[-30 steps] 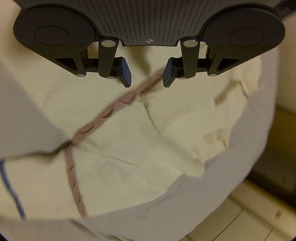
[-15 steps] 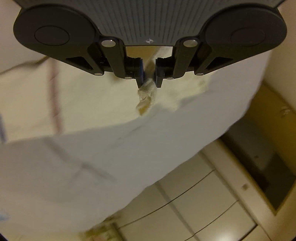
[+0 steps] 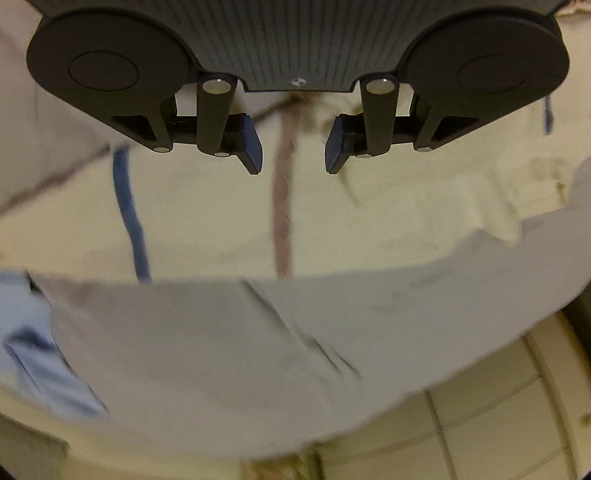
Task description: Fold clothes
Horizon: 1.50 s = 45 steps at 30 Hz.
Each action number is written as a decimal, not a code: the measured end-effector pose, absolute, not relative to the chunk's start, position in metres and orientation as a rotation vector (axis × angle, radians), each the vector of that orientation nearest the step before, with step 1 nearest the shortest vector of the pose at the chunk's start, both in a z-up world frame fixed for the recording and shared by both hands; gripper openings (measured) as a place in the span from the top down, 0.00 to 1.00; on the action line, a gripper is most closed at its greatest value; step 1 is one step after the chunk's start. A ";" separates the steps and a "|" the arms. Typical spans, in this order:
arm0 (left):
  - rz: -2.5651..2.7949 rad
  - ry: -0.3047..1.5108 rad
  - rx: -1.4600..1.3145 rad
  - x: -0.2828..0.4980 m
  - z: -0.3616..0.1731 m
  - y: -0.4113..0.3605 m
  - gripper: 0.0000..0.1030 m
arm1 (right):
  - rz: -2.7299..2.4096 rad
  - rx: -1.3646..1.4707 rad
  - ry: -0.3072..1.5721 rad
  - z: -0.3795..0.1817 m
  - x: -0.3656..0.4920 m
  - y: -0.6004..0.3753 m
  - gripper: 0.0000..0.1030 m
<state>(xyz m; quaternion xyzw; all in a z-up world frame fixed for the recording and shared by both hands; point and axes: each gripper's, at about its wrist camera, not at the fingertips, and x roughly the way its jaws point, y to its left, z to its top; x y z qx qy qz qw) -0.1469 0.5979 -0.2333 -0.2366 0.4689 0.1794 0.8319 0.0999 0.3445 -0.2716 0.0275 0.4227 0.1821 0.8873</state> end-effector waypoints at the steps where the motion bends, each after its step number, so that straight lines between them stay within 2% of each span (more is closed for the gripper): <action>1: 0.380 0.999 -0.498 -0.143 -0.235 0.595 0.72 | 0.445 0.074 0.898 -0.273 0.101 0.344 0.62; 2: 0.378 1.010 -0.494 -0.139 -0.236 0.591 0.72 | 0.492 0.073 0.937 -0.277 0.103 0.345 0.65; 3: 0.377 1.023 -0.490 -0.135 -0.238 0.588 0.72 | 0.487 0.044 0.990 -0.284 0.106 0.345 0.75; 4: 0.376 1.035 -0.486 -0.131 -0.239 0.584 0.72 | 0.451 0.005 1.042 -0.293 0.108 0.347 0.76; 5: 0.379 1.063 -0.470 -0.126 -0.241 0.578 0.72 | 0.418 0.001 1.086 -0.300 0.110 0.343 0.69; 8: 0.370 1.110 -0.450 -0.117 -0.246 0.561 0.72 | 0.376 0.165 1.133 -0.298 0.111 0.310 0.66; 11: 0.371 1.157 -0.434 -0.106 -0.252 0.539 0.72 | 0.365 0.164 1.160 -0.290 0.107 0.279 0.63; 16: 0.395 1.206 -0.416 -0.084 -0.254 0.505 0.69 | 0.343 0.182 1.176 -0.284 0.110 0.215 0.63; 25: 0.399 1.207 -0.352 -0.042 -0.252 0.462 0.68 | 0.094 0.588 1.059 -0.286 0.170 0.071 0.62; 35: 0.411 1.212 -0.326 -0.025 -0.252 0.439 0.65 | -0.006 0.812 0.973 -0.310 0.206 0.016 0.62; 36: 0.416 1.209 -0.328 -0.025 -0.252 0.441 0.65 | -0.001 0.785 0.957 -0.307 0.206 0.021 0.68; 38: 0.433 1.202 -0.333 -0.026 -0.249 0.446 0.65 | 0.030 0.654 0.906 -0.289 0.200 0.043 0.89; 45: 0.511 1.158 -0.374 -0.057 -0.231 0.479 0.65 | 0.130 0.202 0.715 -0.227 0.181 0.118 0.92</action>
